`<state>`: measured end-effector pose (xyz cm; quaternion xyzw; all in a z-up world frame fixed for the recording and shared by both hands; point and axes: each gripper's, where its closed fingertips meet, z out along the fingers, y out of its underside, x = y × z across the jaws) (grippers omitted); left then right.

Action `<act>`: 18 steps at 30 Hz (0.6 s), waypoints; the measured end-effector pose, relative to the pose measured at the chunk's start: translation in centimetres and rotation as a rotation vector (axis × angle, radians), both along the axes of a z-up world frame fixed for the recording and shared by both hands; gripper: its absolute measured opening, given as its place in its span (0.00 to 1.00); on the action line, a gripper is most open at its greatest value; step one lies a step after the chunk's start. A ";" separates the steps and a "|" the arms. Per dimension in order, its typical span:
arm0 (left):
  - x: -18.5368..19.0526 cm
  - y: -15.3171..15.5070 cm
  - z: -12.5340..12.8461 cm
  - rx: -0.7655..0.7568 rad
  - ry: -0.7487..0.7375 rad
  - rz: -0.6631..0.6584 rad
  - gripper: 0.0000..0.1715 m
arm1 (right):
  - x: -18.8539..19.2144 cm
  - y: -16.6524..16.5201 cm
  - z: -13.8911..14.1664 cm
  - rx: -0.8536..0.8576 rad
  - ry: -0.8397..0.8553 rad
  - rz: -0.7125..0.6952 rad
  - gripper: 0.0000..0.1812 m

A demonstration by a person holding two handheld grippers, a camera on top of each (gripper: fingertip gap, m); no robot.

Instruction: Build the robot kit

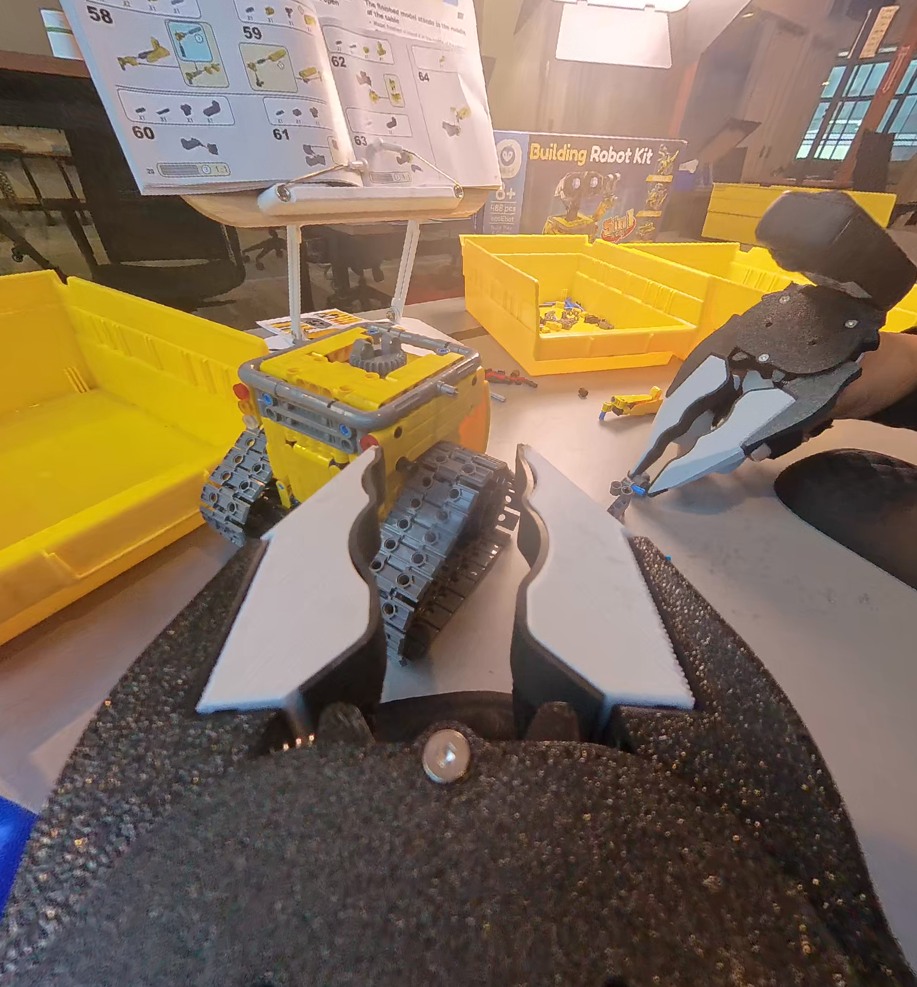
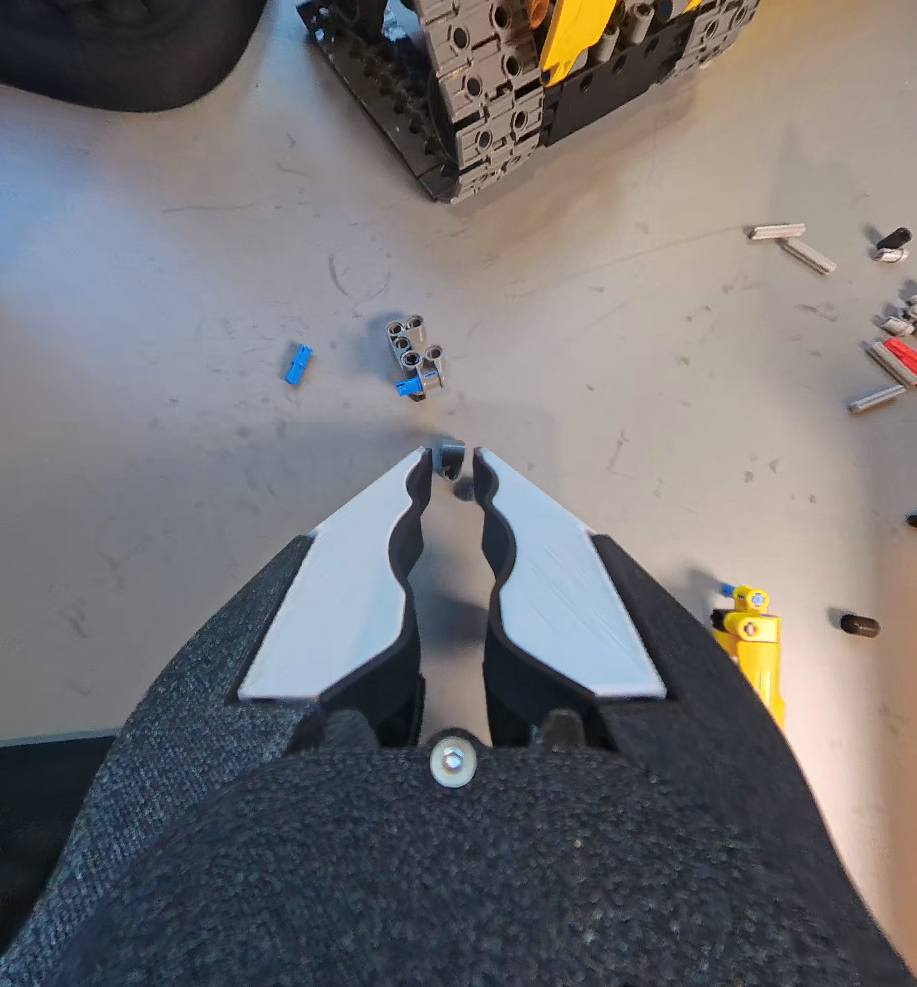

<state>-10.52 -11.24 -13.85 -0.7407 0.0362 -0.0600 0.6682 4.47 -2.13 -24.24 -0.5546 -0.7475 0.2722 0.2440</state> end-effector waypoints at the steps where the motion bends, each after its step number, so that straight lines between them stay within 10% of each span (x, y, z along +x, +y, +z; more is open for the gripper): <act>1: 0.0 0.0 0.0 -0.002 0.003 0.001 0.28 | -0.1 0.1 0.5 -0.010 0.027 -0.006 0.10; 11: 0.0 0.2 -0.3 -0.016 0.009 0.005 0.27 | 0.8 7.2 11.6 -0.032 0.450 -0.234 0.23; 18: 0.2 0.5 -0.7 -0.043 0.026 0.001 0.27 | 3.3 25.8 16.0 0.125 0.389 -0.713 0.08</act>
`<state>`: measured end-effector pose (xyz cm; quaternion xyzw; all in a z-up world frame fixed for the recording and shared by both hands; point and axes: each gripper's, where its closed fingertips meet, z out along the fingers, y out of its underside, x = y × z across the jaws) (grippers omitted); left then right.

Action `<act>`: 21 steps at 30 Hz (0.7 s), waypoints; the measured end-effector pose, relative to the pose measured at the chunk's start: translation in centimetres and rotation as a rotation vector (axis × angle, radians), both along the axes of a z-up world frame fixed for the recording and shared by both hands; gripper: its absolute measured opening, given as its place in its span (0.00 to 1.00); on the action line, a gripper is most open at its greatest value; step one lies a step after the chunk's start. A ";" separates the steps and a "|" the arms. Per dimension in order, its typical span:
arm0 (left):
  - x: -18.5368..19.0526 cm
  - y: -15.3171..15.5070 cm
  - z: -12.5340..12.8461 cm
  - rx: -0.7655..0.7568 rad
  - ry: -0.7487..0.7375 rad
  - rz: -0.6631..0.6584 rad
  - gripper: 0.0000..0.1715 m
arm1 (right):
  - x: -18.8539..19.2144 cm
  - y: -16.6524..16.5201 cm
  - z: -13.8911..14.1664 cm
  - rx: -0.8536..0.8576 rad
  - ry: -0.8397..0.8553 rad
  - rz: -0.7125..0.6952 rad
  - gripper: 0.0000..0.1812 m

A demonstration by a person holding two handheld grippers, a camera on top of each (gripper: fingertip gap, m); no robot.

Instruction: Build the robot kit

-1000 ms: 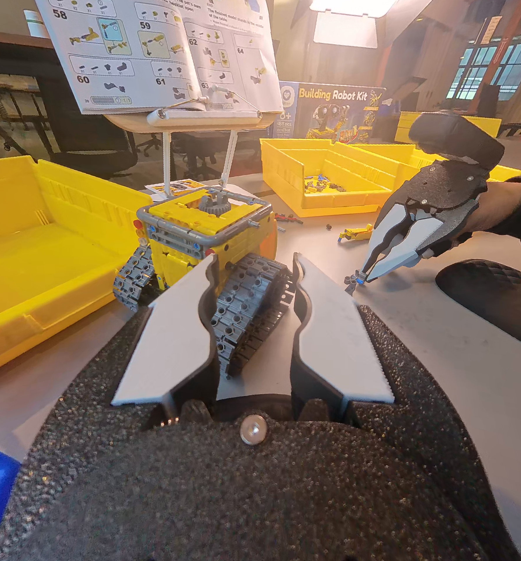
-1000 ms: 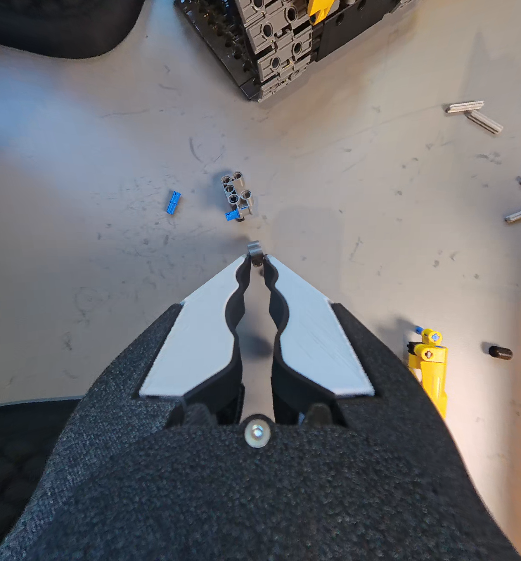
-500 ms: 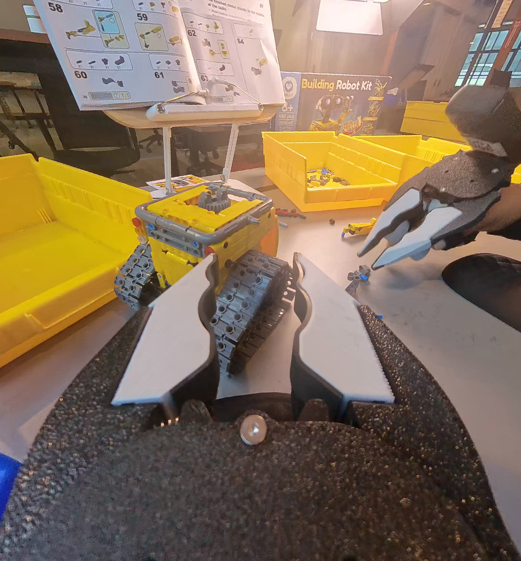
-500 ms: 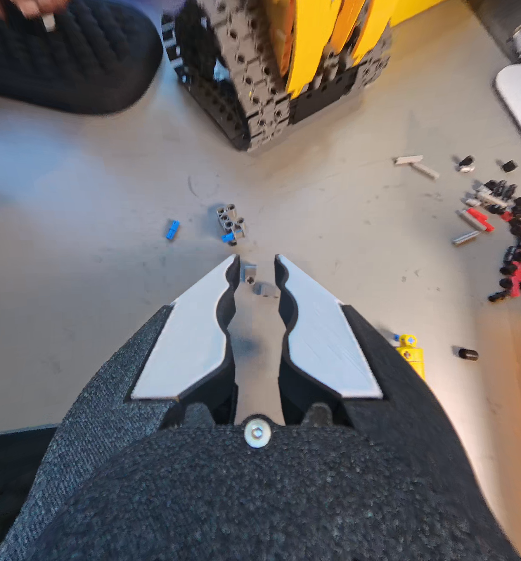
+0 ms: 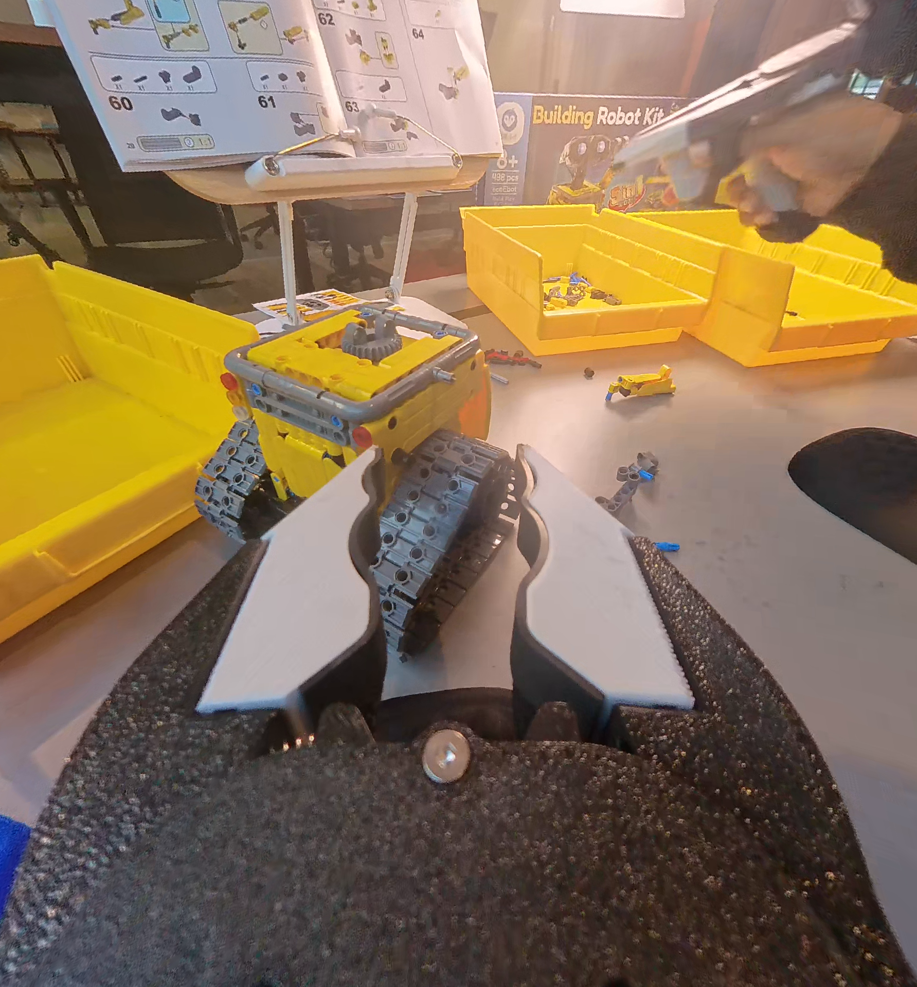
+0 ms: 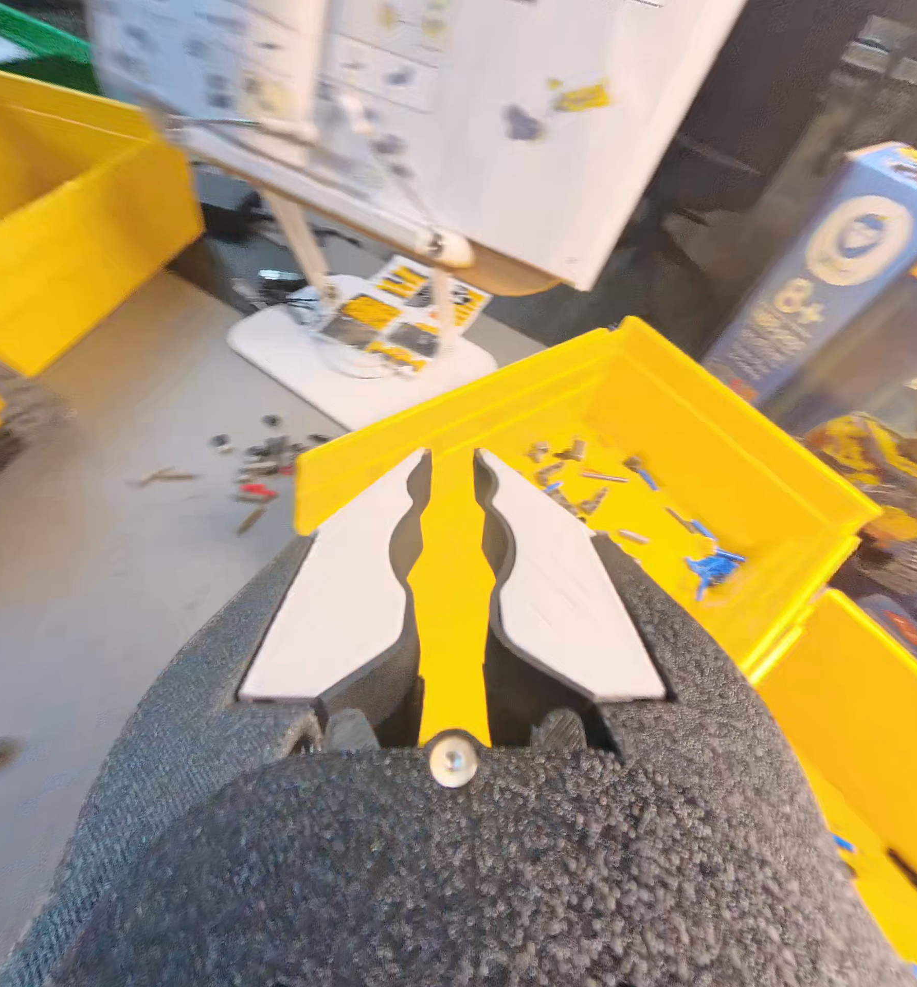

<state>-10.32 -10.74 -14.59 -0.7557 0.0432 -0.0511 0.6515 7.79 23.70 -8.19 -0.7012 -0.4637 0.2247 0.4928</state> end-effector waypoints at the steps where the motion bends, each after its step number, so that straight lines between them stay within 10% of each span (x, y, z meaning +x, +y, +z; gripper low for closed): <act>1: 0.0 0.0 0.0 -0.001 0.003 0.000 0.27 | -0.1 2.8 -0.3 -0.018 -0.026 -0.054 0.07; 11: -0.5 -0.5 0.8 0.046 -0.042 0.009 0.27 | -2.6 14.4 -14.8 -0.392 -0.376 -0.221 0.06; 21: -0.7 -0.2 0.4 0.018 -0.103 -0.016 0.27 | -3.3 14.6 -16.3 -0.484 -0.400 -0.194 0.07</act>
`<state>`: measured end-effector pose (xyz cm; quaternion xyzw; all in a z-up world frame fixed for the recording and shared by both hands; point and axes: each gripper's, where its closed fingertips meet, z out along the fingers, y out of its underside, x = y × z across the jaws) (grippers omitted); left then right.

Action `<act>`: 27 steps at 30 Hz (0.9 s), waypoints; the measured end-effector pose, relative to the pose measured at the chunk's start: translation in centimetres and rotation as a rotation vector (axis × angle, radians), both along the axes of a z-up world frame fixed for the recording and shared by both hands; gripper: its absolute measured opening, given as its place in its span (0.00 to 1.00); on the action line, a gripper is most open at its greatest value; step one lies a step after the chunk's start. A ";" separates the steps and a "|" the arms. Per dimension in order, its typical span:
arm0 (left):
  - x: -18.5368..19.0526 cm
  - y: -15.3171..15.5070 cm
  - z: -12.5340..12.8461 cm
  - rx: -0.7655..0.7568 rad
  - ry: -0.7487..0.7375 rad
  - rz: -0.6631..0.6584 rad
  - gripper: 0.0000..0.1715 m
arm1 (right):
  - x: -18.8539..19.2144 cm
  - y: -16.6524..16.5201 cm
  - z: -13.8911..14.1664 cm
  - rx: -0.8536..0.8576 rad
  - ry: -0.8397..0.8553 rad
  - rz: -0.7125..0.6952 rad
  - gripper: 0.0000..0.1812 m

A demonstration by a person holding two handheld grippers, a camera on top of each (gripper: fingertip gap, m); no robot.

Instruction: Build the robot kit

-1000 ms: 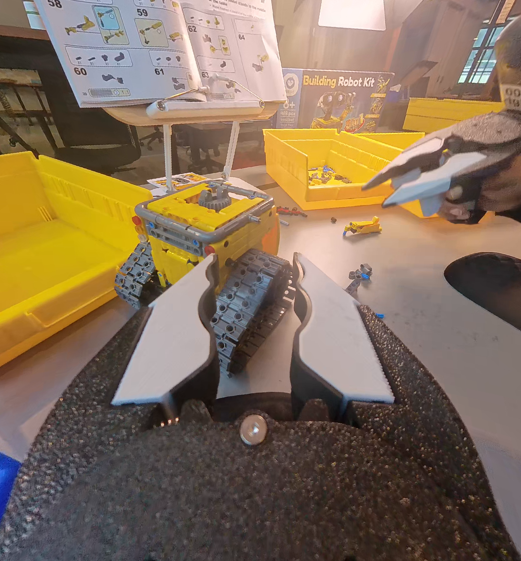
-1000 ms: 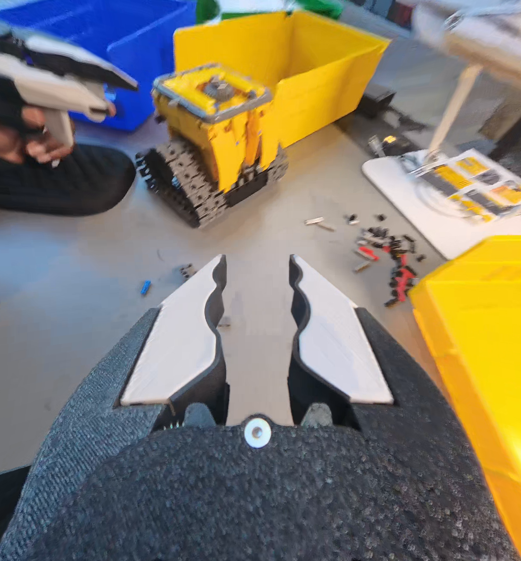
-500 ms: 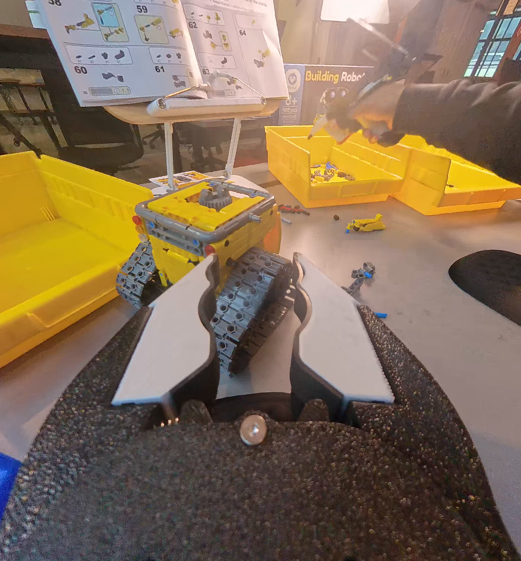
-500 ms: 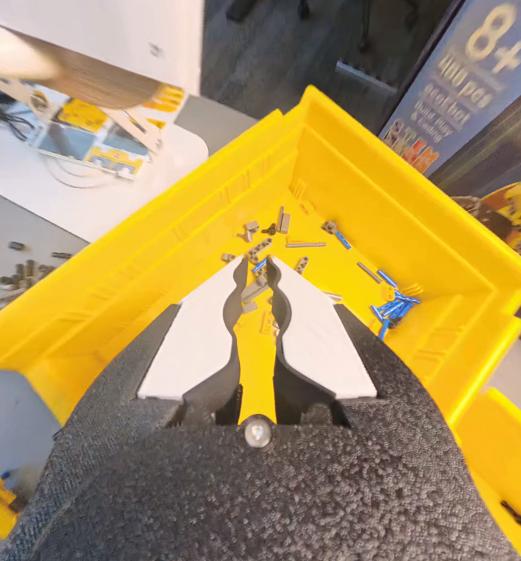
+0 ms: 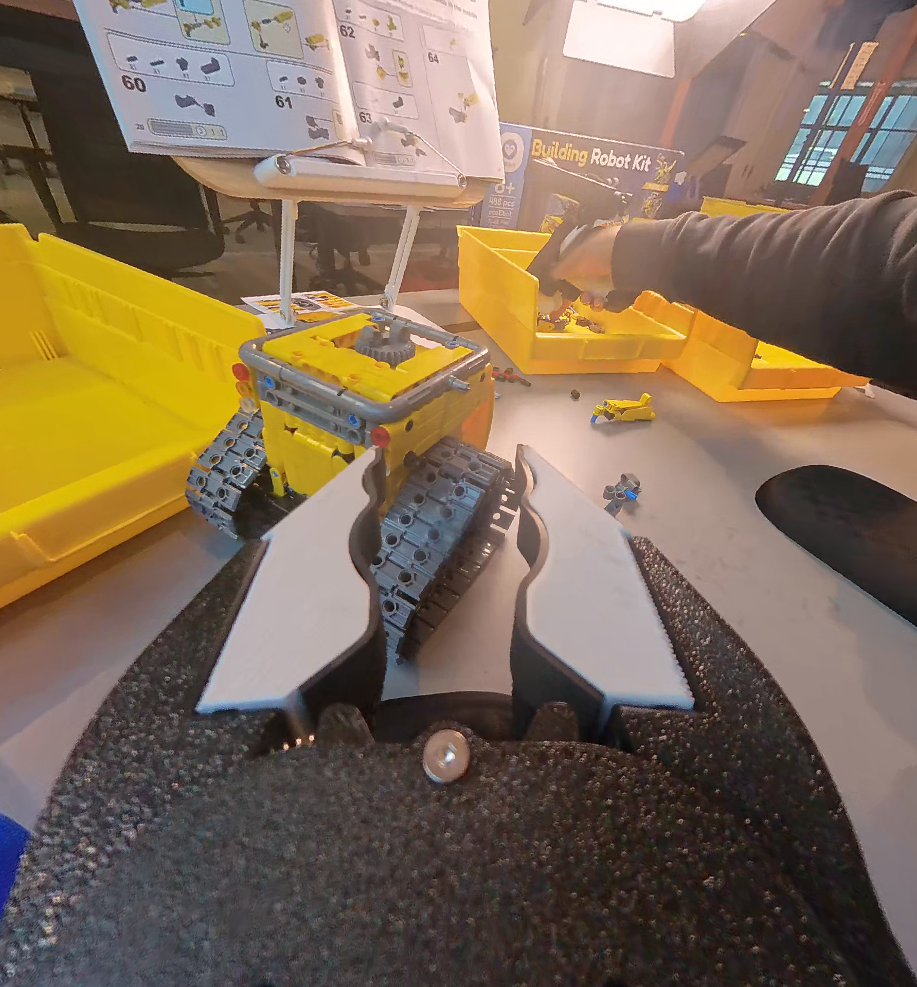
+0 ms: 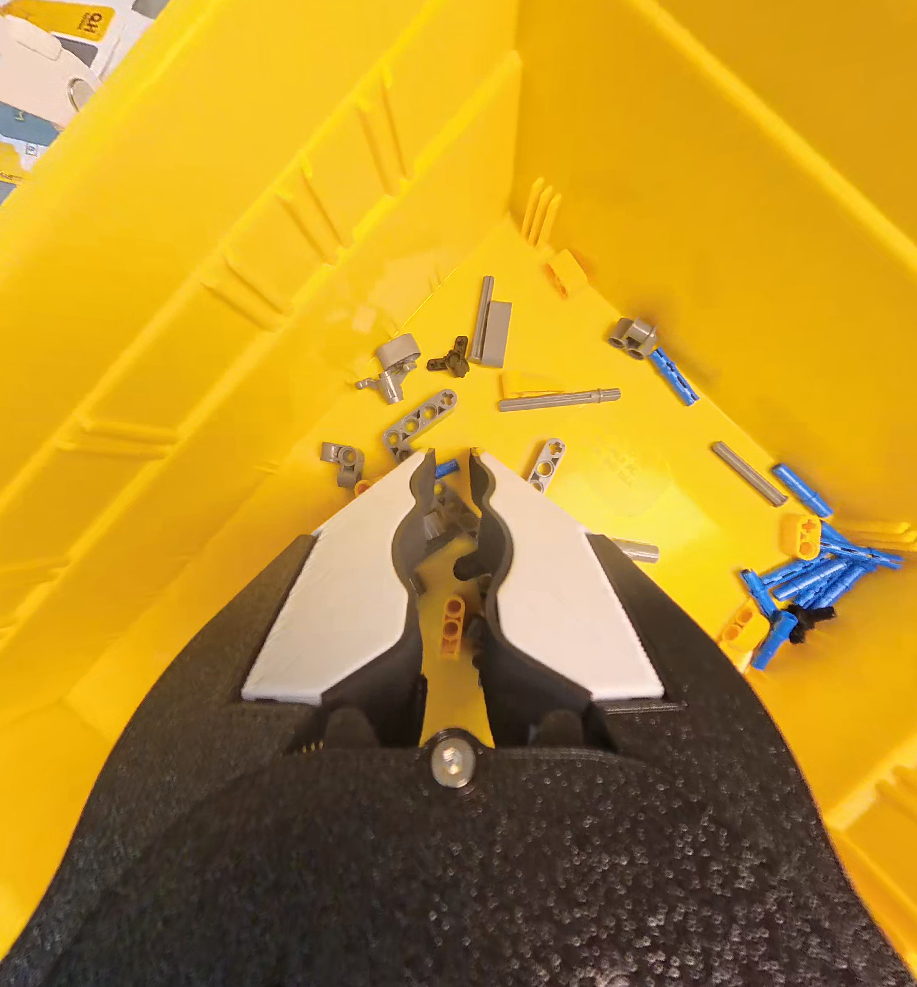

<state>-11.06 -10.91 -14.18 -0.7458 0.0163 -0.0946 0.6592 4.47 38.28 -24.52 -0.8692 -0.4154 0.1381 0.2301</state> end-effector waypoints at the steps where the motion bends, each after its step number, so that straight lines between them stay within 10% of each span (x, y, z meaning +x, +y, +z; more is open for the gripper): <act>1: 0.0 0.0 0.0 0.002 -0.004 0.001 0.27 | 0.0 0.0 0.0 -0.003 -0.008 -0.002 0.06; 27: 0.1 -0.1 0.2 0.011 0.015 0.006 0.27 | 0.2 -2.0 0.7 -0.006 -0.040 0.161 0.14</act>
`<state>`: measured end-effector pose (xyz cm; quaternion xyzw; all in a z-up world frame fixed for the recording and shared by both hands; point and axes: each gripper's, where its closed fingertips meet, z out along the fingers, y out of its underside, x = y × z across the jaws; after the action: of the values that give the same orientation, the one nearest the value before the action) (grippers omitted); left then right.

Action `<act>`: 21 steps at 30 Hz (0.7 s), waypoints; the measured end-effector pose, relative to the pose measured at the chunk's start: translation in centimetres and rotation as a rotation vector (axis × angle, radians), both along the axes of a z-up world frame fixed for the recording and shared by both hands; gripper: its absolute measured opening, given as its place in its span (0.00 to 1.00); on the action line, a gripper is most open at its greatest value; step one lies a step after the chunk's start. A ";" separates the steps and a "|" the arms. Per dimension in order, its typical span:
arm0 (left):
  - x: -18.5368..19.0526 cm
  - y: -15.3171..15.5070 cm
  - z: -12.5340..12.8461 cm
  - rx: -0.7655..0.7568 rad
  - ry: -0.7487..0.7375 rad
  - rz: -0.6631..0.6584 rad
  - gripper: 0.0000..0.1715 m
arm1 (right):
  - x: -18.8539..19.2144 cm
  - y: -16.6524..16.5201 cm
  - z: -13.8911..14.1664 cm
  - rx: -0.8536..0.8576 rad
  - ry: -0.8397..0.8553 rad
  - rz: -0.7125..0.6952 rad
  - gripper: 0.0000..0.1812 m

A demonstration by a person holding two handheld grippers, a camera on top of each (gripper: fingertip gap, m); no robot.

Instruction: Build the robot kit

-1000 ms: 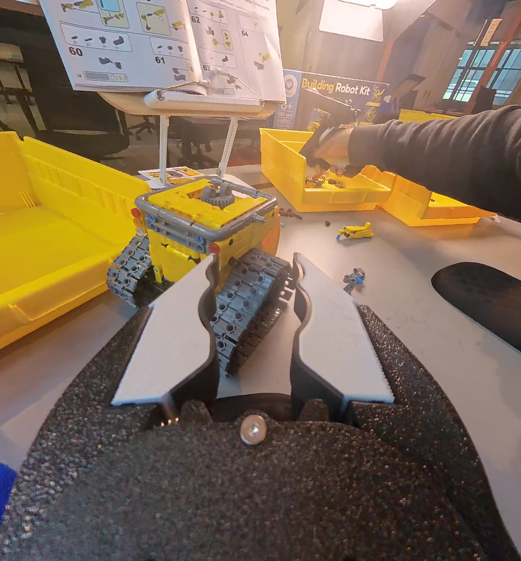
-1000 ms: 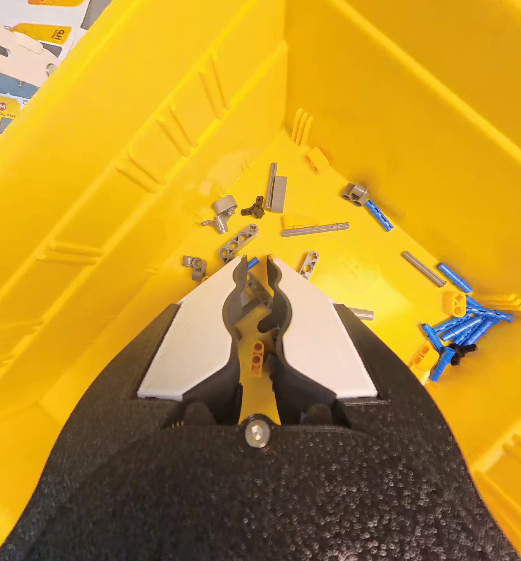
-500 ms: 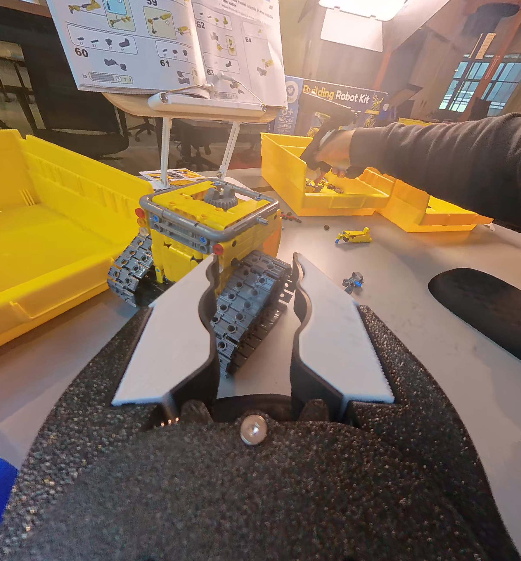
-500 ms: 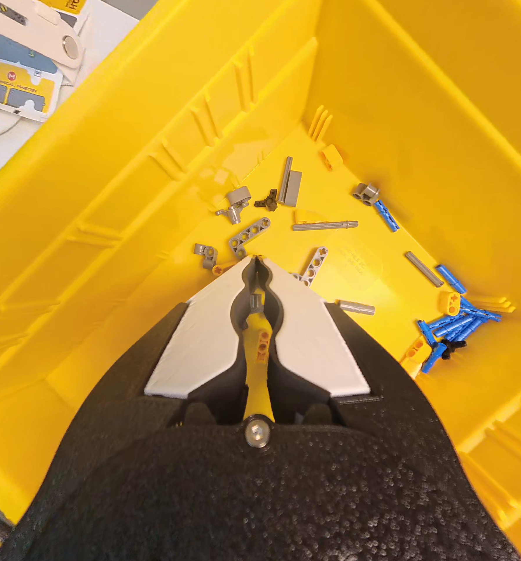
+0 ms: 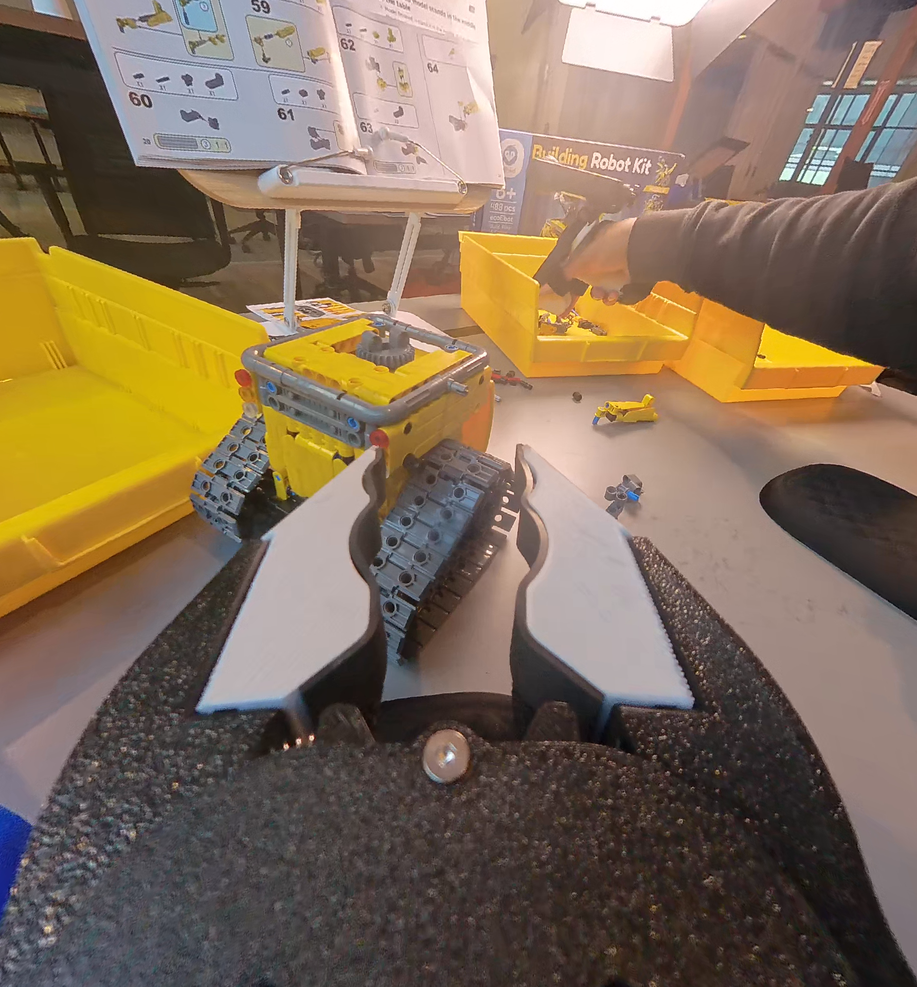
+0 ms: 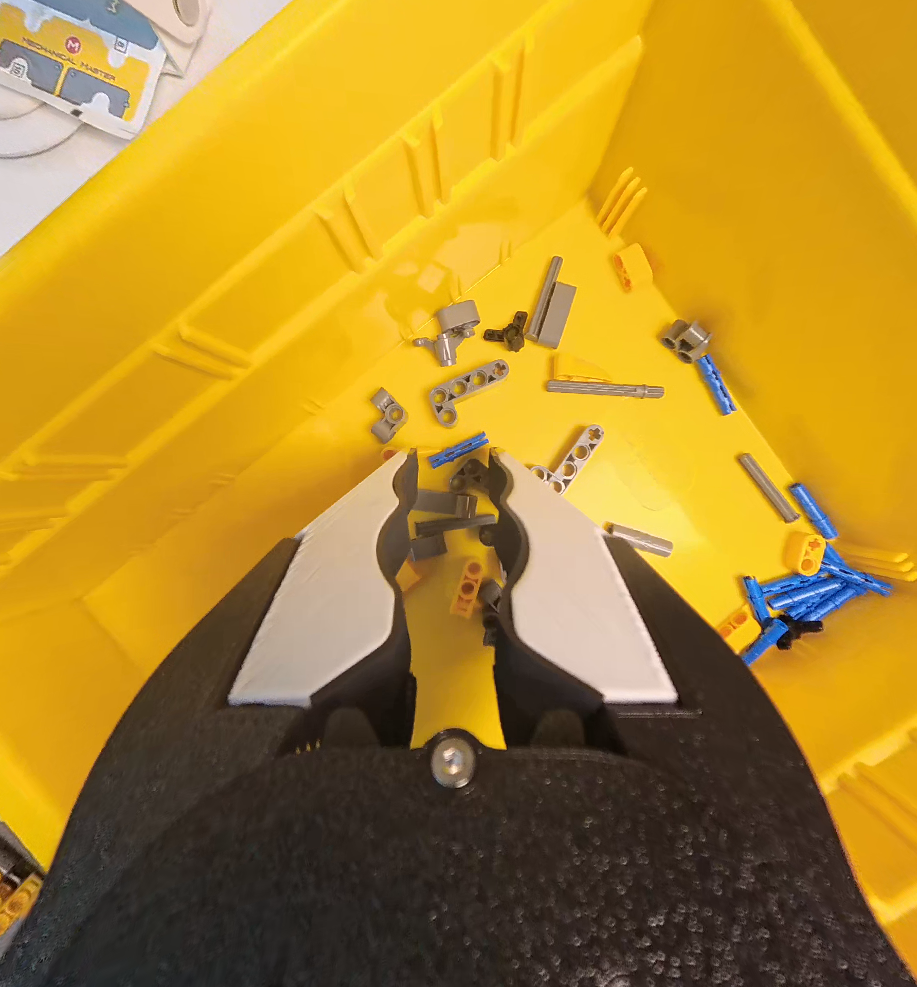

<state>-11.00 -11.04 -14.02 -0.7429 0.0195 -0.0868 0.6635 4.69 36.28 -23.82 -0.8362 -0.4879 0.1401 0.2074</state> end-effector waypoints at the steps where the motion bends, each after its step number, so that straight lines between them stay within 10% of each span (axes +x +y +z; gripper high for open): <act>1: 0.0 0.0 0.0 -0.002 0.001 -0.001 0.27 | 0.0 0.0 0.0 0.000 -0.003 0.012 0.15; 21: 0.0 0.1 -0.1 -0.008 -0.005 -0.004 0.27 | -0.4 -0.1 -0.3 -0.068 -0.019 -0.002 0.00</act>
<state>-10.99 -10.96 -14.15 -0.7452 0.0191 -0.0903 0.6604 4.28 36.19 -24.12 -0.8445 -0.4841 0.1486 0.1742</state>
